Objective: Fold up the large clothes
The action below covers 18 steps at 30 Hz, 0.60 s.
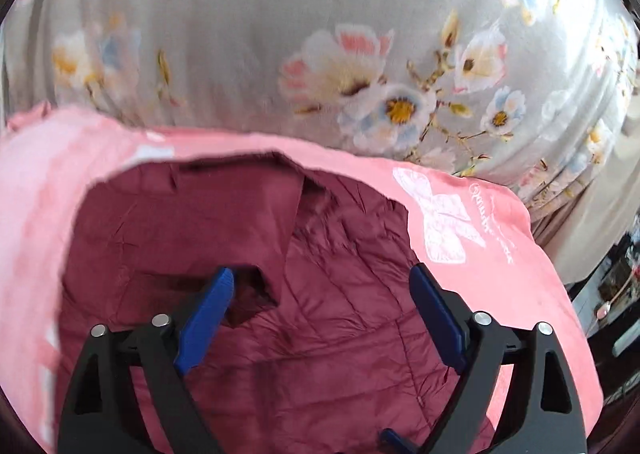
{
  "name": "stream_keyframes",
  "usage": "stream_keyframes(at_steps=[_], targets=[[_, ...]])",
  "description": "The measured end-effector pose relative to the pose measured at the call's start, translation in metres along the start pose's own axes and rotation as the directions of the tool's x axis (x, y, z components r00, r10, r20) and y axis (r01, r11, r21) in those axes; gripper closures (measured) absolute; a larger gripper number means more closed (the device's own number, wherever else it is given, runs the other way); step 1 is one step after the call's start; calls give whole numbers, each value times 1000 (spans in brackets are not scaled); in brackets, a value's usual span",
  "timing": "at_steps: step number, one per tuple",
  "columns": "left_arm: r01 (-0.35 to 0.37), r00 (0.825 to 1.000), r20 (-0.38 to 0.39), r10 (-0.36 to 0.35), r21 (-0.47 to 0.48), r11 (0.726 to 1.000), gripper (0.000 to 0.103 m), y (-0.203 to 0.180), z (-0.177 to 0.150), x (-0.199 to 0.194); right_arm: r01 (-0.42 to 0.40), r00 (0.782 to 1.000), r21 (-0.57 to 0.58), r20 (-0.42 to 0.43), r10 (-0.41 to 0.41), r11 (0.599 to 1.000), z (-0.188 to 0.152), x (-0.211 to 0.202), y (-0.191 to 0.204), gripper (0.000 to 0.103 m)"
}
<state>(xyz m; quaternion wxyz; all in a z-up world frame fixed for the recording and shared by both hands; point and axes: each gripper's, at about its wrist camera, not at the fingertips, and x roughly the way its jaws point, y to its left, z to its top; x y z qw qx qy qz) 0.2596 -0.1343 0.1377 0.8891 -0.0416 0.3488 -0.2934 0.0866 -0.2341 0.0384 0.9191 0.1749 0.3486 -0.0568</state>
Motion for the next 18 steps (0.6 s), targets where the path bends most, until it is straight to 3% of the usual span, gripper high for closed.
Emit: stream_keyframes(at_steps=[5, 9, 14, 18], targets=[[14, 997, -74, -24, -130, 991, 16, 46, -17, 16, 19, 999, 17, 25, -20, 1000, 15, -9, -22, 48], [-54, 997, -67, 39, -237, 970, 16, 105, -19, 3, -24, 999, 35, 23, 23, 999, 41, -2, -24, 47], [-140, 990, -87, 114, -422, 896, 18, 198, -23, -11, -73, 997, 42, 9, 72, 996, 75, 26, -8, 41], [-179, 984, -113, 141, -505, 844, 19, 245, -30, -9, -2, 1000, -58, -6, 2, 998, 93, 58, 27, 36]])
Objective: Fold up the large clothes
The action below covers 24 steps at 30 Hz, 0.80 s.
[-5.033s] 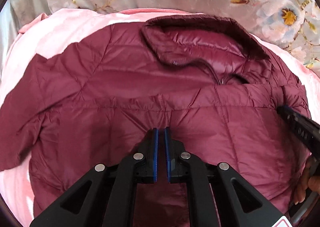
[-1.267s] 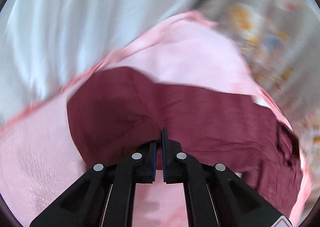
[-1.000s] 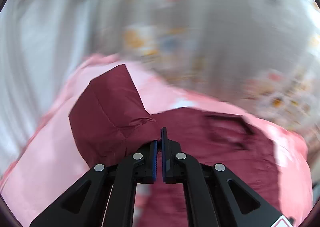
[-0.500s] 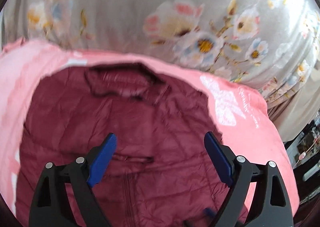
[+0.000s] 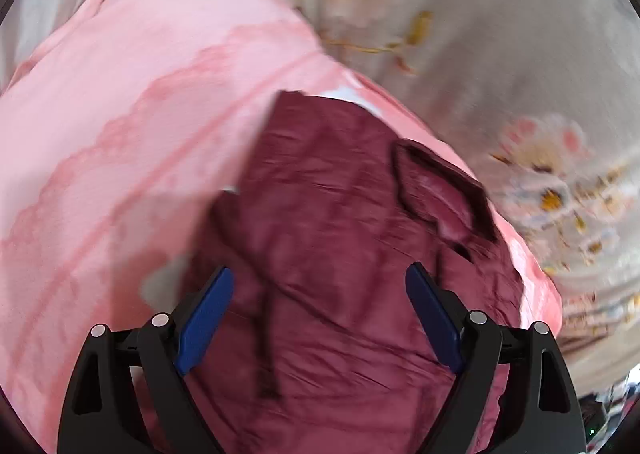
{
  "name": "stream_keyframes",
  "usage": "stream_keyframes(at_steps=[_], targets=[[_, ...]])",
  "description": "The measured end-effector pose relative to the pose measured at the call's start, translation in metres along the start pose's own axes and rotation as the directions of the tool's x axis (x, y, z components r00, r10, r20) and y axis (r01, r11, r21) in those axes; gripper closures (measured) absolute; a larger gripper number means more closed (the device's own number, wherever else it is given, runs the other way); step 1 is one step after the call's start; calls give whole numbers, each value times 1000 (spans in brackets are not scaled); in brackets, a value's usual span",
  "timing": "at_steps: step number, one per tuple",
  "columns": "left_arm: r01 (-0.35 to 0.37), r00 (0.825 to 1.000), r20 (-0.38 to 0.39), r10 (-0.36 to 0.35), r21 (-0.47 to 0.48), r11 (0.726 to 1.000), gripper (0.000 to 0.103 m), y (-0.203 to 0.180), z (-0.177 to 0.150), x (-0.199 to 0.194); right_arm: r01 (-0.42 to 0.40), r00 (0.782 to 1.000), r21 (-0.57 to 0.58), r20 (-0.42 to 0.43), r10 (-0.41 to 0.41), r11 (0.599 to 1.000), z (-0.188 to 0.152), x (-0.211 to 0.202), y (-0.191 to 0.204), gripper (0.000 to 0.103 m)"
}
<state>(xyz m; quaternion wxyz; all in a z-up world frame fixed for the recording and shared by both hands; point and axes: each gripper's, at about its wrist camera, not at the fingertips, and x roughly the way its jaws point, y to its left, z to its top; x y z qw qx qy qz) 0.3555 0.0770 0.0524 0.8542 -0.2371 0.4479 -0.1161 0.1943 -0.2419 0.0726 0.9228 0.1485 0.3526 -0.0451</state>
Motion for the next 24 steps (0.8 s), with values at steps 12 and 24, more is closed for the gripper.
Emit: stream_keyframes(at_steps=[12, 24], targets=[[-158, 985, -55, 161, 52, 986, 33, 26, -14, 45, 323, 946, 134, -23, -323, 937, 19, 42, -49, 33], [-25, 998, -66, 17, -129, 991, 33, 34, 2, 33, 99, 994, 242, 26, -108, 965, 27, 12, -92, 32]])
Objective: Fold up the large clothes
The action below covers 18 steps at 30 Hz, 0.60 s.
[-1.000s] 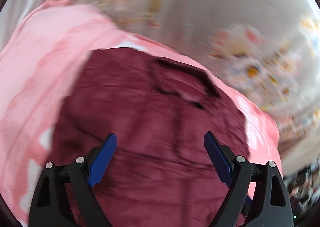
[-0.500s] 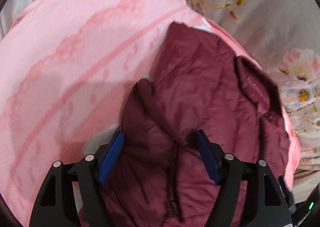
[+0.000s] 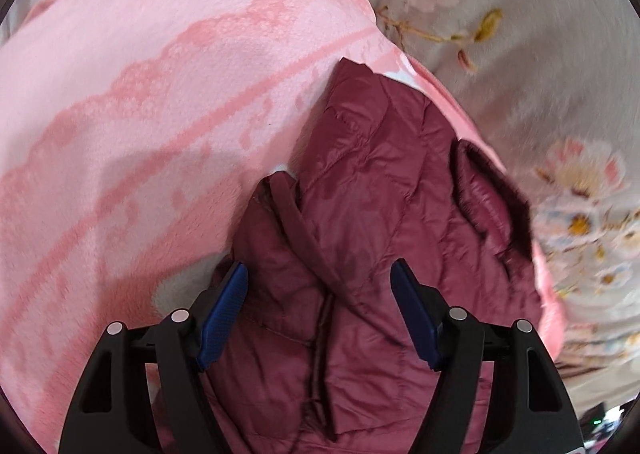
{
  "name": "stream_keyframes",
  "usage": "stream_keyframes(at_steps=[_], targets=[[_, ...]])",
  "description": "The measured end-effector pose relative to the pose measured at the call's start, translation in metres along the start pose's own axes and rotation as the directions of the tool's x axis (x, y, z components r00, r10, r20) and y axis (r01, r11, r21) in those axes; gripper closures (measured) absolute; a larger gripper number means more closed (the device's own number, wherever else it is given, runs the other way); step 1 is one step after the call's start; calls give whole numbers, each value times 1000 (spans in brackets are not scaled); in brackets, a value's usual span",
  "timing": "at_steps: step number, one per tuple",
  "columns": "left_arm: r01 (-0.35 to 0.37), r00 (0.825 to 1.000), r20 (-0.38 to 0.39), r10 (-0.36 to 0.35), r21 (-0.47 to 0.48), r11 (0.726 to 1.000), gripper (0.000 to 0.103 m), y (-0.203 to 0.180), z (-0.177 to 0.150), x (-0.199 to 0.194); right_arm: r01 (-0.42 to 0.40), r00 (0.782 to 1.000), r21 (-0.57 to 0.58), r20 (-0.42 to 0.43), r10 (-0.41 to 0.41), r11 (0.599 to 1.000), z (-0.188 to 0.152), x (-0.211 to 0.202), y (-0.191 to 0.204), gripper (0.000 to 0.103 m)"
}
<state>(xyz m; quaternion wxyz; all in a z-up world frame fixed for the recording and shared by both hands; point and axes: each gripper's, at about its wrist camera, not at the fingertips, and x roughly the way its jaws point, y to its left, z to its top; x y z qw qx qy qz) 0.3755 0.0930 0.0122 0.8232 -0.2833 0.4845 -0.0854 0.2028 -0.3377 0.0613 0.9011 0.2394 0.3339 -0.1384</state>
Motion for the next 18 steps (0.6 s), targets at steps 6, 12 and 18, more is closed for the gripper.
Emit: stream_keyframes(at_steps=[6, 12, 18], targets=[[18, 1000, 20, -18, 32, 999, 33, -12, 8, 0, -23, 998, 20, -65, 24, 1000, 3, 30, 1, 32], [-26, 1000, -14, 27, 33, 999, 87, -9, 11, 20, -132, 983, 48, -120, 137, 990, 12, 48, 8, 96], [-43, 998, 52, 38, 101, 994, 102, -9, 7, 2, -26, 1000, -104, -10, 25, 994, 10, 15, 19, 100]])
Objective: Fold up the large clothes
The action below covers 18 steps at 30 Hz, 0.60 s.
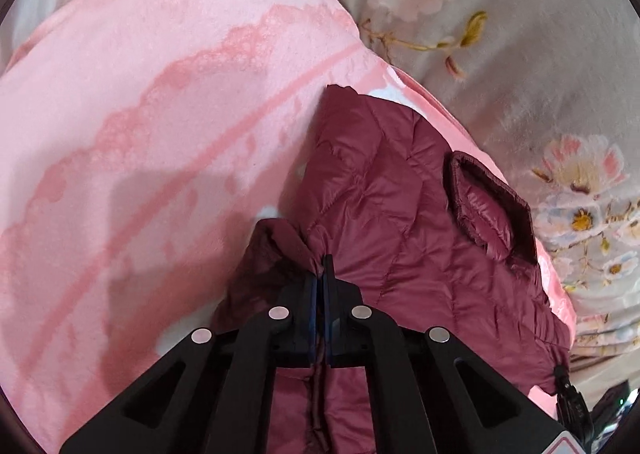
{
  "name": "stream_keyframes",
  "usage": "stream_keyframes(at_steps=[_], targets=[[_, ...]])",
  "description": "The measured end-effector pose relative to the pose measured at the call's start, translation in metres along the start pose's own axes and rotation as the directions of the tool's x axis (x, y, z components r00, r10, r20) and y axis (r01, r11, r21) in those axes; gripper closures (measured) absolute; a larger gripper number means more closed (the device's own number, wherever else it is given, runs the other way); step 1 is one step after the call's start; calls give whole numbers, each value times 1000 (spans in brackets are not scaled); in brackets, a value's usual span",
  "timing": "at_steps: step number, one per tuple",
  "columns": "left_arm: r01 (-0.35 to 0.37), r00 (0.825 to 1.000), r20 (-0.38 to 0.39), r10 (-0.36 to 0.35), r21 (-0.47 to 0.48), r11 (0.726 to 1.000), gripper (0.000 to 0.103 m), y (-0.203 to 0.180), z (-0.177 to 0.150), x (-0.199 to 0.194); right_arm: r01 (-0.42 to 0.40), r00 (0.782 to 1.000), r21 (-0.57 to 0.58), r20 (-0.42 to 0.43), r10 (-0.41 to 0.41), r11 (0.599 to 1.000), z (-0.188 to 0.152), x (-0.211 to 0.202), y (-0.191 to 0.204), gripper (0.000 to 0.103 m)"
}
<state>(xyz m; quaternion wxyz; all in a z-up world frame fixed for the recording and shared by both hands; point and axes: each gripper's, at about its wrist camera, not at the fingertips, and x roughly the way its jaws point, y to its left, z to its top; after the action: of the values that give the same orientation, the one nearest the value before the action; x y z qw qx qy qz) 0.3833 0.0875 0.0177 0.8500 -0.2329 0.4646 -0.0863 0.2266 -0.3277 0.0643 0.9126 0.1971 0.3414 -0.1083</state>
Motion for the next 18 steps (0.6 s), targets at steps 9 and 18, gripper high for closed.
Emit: stream_keyframes(at_steps=[9, 18], targets=[[-130, 992, 18, 128, 122, 984, 101, -2, -21, 27, 115, 986, -107, -112, -127, 988, -34, 42, 7, 100], [-266, 963, 115, 242, 306, 914, 93, -32, -27, -13, 190, 981, -107, -8, -192, 976, -14, -16, 1, 78]])
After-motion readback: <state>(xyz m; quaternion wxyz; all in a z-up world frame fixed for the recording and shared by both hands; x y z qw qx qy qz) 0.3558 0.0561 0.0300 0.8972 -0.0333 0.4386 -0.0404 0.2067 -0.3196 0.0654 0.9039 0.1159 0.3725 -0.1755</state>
